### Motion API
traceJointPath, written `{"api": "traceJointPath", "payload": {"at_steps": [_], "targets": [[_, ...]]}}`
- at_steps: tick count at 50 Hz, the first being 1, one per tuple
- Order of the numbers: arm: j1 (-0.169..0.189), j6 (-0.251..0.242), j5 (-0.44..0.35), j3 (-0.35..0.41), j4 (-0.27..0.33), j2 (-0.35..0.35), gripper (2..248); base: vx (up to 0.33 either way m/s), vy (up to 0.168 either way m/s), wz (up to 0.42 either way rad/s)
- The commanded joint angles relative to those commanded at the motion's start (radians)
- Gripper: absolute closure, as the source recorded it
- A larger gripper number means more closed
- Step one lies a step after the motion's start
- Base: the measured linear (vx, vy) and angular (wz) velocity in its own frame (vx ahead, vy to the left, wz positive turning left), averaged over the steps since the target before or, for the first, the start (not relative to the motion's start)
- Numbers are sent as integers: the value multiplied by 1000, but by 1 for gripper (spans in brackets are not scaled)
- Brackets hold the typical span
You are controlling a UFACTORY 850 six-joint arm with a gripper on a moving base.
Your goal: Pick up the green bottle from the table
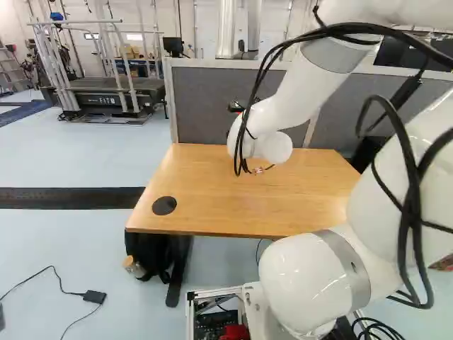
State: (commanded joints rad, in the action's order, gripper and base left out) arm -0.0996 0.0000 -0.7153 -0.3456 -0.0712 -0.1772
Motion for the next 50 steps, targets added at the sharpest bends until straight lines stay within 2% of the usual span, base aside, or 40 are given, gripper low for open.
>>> {"api": "traceJointPath", "payload": {"at_steps": [20, 50], "targets": [[-15, 0, 0, 99, 0, -170, 138, 0, 0, 0], [-15, 0, 0, 99, 0, -170, 138, 0, 0, 0]]}}
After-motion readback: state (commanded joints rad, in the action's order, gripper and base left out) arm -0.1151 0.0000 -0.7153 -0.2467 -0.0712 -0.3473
